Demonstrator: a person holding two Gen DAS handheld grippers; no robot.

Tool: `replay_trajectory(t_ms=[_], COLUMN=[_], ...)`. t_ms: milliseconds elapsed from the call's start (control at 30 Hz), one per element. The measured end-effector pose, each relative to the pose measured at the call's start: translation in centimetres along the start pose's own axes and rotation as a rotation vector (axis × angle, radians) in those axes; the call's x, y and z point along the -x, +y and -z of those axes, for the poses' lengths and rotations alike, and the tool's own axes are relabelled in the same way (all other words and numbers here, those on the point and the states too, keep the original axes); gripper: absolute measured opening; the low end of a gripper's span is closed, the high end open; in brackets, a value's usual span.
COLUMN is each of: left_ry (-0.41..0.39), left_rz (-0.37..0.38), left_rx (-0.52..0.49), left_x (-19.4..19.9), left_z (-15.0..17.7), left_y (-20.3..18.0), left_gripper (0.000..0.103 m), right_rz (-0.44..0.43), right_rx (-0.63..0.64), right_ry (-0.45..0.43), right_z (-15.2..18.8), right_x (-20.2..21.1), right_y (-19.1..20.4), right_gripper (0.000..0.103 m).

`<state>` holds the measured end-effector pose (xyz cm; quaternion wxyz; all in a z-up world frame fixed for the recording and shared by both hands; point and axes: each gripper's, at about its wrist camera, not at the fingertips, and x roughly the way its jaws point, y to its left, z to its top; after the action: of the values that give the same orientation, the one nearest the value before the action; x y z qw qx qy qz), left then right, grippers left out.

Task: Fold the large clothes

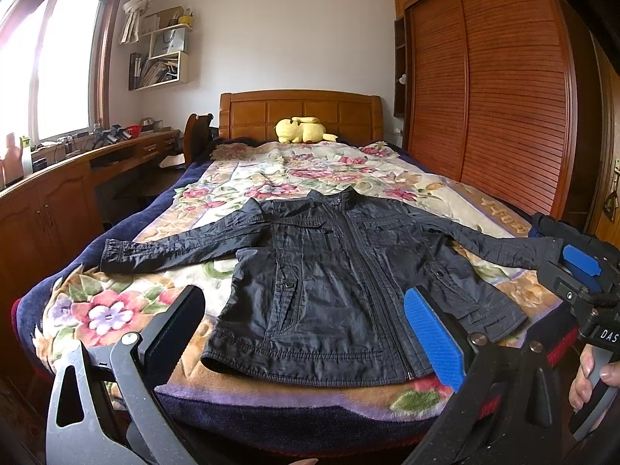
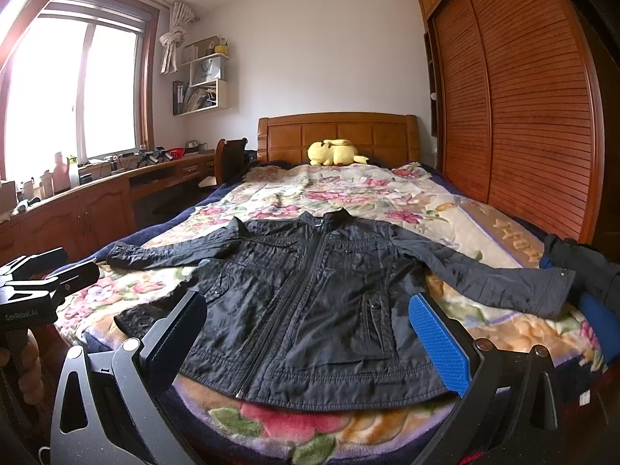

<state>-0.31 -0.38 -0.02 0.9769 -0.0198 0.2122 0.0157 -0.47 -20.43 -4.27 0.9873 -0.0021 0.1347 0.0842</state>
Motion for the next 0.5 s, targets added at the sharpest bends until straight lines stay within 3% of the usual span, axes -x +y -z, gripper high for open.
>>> replay_trajectory(t_ms=[500], left_ry=[-0.002], left_rz=[0.0], left_rx=[0.001], left_x=[0.18], left_z=[-0.13], left_y=[-0.09], left_gripper=[0.103], right_rz=[-0.002], right_rx=[-0.002], right_ry=[0.0], right_z=[-0.03], right_x=[0.06], right_y=[-0.02], right_gripper=[0.103])
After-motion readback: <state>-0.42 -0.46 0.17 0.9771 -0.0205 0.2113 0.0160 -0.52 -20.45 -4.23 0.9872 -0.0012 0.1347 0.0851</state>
